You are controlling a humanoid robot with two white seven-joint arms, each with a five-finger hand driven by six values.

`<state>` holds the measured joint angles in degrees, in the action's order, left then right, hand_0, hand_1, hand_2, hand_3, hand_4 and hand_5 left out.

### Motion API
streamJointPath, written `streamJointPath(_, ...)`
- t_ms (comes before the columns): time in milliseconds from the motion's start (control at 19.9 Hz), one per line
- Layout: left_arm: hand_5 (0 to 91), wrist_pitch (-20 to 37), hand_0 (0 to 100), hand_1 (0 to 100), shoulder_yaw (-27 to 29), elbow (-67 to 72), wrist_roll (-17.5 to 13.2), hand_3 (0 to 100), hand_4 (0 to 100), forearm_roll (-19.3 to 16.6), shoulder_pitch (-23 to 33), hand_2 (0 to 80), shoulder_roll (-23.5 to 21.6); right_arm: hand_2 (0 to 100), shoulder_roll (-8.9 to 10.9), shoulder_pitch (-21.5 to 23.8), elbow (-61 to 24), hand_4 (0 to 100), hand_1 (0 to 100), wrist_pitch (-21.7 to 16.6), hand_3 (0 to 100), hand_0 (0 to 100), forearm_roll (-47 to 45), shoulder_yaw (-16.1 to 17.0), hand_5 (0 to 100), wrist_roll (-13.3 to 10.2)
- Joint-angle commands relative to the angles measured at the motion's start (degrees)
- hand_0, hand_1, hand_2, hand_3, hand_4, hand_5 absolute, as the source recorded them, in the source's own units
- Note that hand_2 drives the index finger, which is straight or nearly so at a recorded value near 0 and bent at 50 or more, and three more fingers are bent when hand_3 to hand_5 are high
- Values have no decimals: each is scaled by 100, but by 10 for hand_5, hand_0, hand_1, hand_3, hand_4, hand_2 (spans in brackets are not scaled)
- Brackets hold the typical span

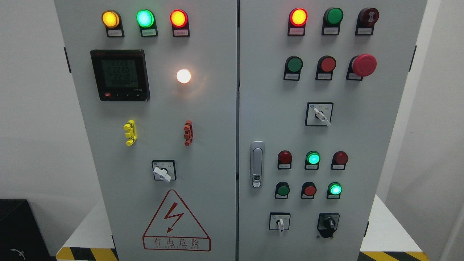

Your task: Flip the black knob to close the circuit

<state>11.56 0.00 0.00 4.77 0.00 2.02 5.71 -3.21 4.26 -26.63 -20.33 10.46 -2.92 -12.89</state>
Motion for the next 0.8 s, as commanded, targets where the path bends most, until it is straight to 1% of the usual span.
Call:
streamJointPath(0,0,-5,120,556,-123,123,-3,0,0,-123,0,0,0,767,5,-75,-1483,743,136,204,919,0,711,-51,738,-144)
streamJointPath(151,0,-5,120,556,-123,123,-3,0,0,-114,0,0,0,786,-22,-153,-1765,756,136,327,935,0,834,-43,751,-152)
streamJointPath(251,0,4,120,556,-123,123,-3,0,0,-123,0,0,0,789,-31,-311,-1819,764,137,363,938,0,835,-25,757,-205)
streamJointPath(402,0,4,120,556,-123,123,6,0,0,-123,0,0,0,788,-57,-557,-1863,765,137,319,939,0,835,28,757,-442)
streamJointPath(602,0,-5,120,556,-123,123,-3,0,0,-123,0,0,0,782,-57,-663,-2275,765,138,354,938,0,913,63,759,-442)
streamJointPath(703,0,-5,120,556,-123,123,-3,0,0,-123,0,0,0,782,-40,-681,-2416,765,140,354,937,0,1316,81,759,-442)
streamJointPath(753,0,-5,120,556,-123,123,-3,0,0,-114,0,0,0,783,-31,-681,-2504,765,144,354,937,0,1457,142,759,-434)
